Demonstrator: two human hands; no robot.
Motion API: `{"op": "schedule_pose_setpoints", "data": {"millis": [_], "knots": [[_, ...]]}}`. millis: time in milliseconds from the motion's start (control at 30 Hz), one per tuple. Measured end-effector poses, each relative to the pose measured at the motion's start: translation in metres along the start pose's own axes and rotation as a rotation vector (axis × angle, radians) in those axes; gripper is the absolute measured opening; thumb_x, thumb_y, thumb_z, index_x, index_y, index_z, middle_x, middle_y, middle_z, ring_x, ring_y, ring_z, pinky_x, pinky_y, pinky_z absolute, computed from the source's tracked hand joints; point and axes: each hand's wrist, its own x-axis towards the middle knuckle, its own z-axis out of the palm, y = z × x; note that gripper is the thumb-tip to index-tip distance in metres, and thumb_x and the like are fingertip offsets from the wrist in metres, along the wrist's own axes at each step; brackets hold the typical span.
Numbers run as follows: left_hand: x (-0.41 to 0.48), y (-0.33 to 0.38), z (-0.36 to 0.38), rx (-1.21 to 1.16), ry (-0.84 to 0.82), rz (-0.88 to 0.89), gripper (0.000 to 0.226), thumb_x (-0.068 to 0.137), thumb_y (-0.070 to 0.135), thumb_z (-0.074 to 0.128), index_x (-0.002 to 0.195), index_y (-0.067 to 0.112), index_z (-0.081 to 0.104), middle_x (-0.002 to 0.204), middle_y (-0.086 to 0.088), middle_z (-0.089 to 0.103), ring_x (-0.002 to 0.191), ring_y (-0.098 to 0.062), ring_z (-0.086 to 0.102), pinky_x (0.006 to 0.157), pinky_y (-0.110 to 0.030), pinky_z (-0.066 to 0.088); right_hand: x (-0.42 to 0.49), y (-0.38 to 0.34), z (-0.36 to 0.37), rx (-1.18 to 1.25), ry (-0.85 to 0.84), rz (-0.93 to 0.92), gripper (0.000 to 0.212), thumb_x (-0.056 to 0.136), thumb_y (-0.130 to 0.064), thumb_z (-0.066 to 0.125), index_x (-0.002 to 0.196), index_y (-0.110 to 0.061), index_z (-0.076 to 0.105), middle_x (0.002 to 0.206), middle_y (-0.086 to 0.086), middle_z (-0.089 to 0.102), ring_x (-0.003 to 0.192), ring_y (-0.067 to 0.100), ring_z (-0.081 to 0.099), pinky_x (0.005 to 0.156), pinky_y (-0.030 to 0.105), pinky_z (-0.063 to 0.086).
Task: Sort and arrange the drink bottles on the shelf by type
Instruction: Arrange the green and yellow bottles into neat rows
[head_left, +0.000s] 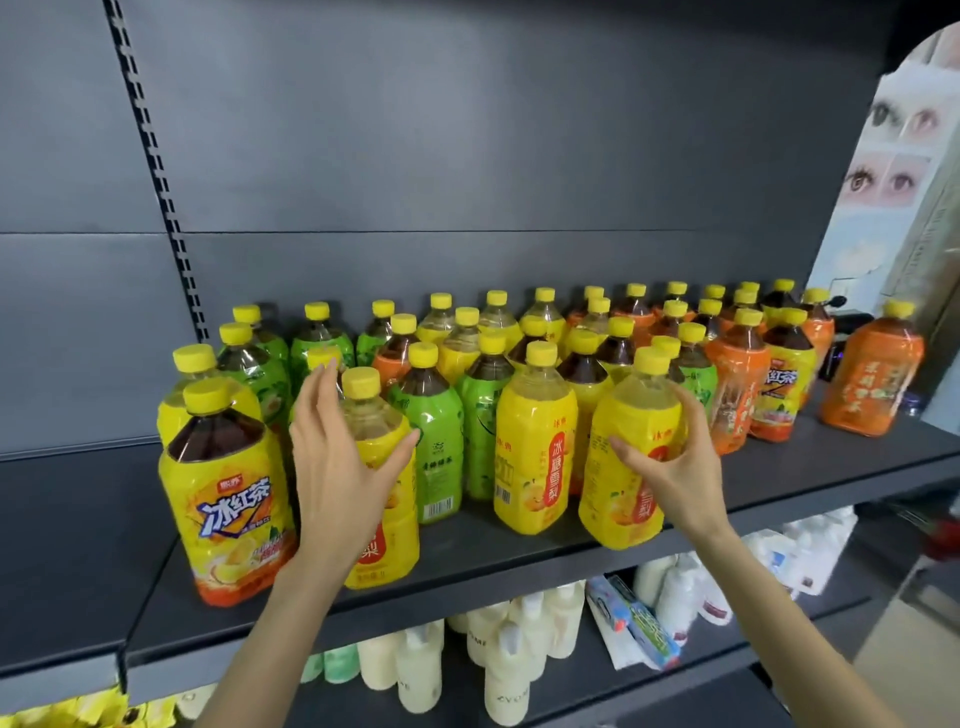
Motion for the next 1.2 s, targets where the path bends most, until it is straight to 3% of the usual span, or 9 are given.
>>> {"op": "schedule_pose_setpoints", "data": {"millis": [167,400,533,667,800,967,1067,1133,1200], "knots": [[-0.001,-0.008,-0.002,0.015,-0.077,-0.036,0.096,0.074,0.052,0.069,0.149,0.03,0.014,0.143,-0.003,0.043,0.127,-0.024,0.037,0.089,-0.042,0.042,0.004,0.003,0.02,-0.086,0.008,0.005,0.087,0.071,-0.039,0.076,0.145,-0.024,0.031,0.142,0.006,0.033,0.12,0.003,0.029,0.097,0.03,0.031],[0.0,-0.012,-0.007,0.048,-0.1,-0.014,0.097,0.072,0.055,0.064,0.151,0.027,0.015,0.143,-0.005,0.045,0.127,-0.026,0.039,0.088,-0.042,0.043,0.006,0.01,0.026,-0.413,0.083,-0.006,0.097,0.065,-0.07,0.061,0.147,-0.03,0.026,0.136,0.008,0.041,0.123,0.025,0.036,0.072,0.04,0.046],[-0.001,-0.012,-0.008,0.066,-0.097,-0.007,0.096,0.073,0.055,0.062,0.151,0.025,0.014,0.14,-0.007,0.047,0.125,-0.026,0.04,0.085,-0.042,0.044,0.004,0.012,0.025,-0.411,0.039,-0.005,0.1,0.066,-0.071,0.058,0.148,-0.03,0.019,0.14,0.011,0.033,0.113,0.027,0.048,0.065,0.034,0.046],[-0.002,-0.016,-0.011,0.092,-0.103,0.002,0.096,0.075,0.058,0.06,0.151,0.026,0.01,0.138,-0.006,0.049,0.122,-0.023,0.041,0.084,-0.037,0.042,-0.006,0.003,0.031,-0.365,0.07,0.018,0.093,0.077,-0.055,0.062,0.151,-0.023,0.015,0.147,0.015,0.022,0.128,0.032,0.037,0.085,0.048,0.049],[-0.006,-0.014,-0.015,0.094,-0.082,-0.012,0.095,0.077,0.058,0.058,0.151,0.028,0.008,0.14,-0.005,0.047,0.124,-0.024,0.04,0.089,-0.039,0.042,-0.023,-0.022,0.053,-0.325,0.142,-0.177,0.075,0.088,-0.032,0.064,0.149,-0.017,0.024,0.15,0.018,0.019,0.139,0.032,0.021,0.108,0.049,0.033],[-0.012,-0.015,-0.017,0.141,-0.156,-0.054,0.107,0.074,0.058,0.067,0.148,0.04,-0.007,0.151,0.0,0.029,0.131,-0.025,0.036,0.091,-0.044,0.045,-0.037,-0.066,0.102,-0.24,-0.044,-0.501,0.057,0.091,-0.025,0.061,0.142,-0.016,0.038,0.148,0.008,0.026,0.14,0.02,0.024,0.11,0.027,0.027],[-0.021,-0.022,-0.016,0.163,-0.16,-0.082,0.107,0.069,0.056,0.073,0.148,0.035,0.005,0.148,0.002,0.025,0.124,-0.023,0.046,0.078,-0.036,0.05,-0.032,-0.089,0.134,-0.087,-0.225,-0.461,0.057,0.093,-0.026,0.058,0.144,-0.022,0.034,0.148,0.0,0.026,0.135,0.006,0.025,0.099,0.0,0.023],[-0.024,-0.023,-0.017,0.17,-0.141,-0.092,0.103,0.067,0.055,0.075,0.147,0.032,0.013,0.146,0.004,0.027,0.12,-0.021,0.049,0.071,-0.03,0.049,-0.024,-0.094,0.155,-0.025,-0.303,-0.41,0.058,0.093,-0.027,0.058,0.145,-0.025,0.032,0.147,-0.001,0.025,0.135,0.006,0.026,0.099,0.004,0.026],[-0.026,-0.024,-0.02,0.164,-0.124,-0.096,0.101,0.067,0.056,0.075,0.145,0.034,0.016,0.144,0.006,0.028,0.119,-0.018,0.049,0.066,-0.024,0.045,-0.015,-0.091,0.173,-0.054,-0.296,-0.379,0.062,0.092,-0.03,0.059,0.146,-0.027,0.03,0.149,0.003,0.024,0.137,0.013,0.028,0.105,0.021,0.034]]}}
